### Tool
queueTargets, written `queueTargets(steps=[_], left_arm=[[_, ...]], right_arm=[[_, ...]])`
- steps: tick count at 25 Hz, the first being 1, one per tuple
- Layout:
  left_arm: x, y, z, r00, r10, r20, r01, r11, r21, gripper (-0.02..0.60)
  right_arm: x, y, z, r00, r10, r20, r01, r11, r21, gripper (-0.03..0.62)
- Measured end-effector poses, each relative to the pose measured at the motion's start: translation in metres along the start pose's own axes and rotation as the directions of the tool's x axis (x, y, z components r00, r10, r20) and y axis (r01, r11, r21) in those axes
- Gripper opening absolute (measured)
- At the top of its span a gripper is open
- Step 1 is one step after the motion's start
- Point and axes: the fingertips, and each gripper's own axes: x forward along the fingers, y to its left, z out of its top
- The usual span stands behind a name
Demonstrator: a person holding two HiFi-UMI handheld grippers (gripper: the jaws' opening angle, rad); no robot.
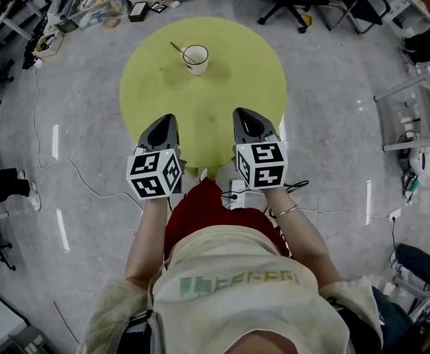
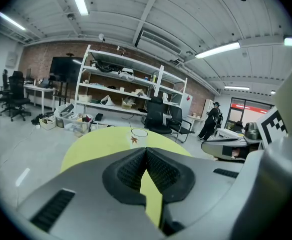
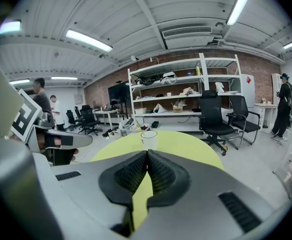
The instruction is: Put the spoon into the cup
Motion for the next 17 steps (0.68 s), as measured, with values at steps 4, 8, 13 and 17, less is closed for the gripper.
queueTargets(steps=[4, 8, 13, 17], left_arm=[[-0.009, -0.006, -0.003, 1.0, -0.002, 0.002, 0.002, 1.0, 0.001, 0.023], [-0.02, -0.009, -0.004, 1.0, 0.004, 0.01, -0.004, 1.0, 0.007, 0.023], [-0.028, -0.009, -0.001, 1.0, 0.012, 0.023, -0.012, 1.0, 0.012, 0.025], [-0.033, -0.011, 0.002, 0.999, 0.018, 0.028, -0.018, 1.0, 0.02, 0.023]], right_arm=[[-0.008, 0.001, 0.001, 1.0, 0.004, 0.014, -0.004, 1.0, -0.006, 0.035], [-0.016, 0.004, 0.0, 1.0, 0.005, 0.025, -0.005, 1.0, -0.013, 0.035], [-0.021, 0.006, 0.001, 0.999, 0.013, 0.038, -0.013, 1.0, -0.012, 0.035], [-0.027, 0.005, 0.002, 0.999, 0.016, 0.041, -0.016, 1.0, -0.004, 0.035]])
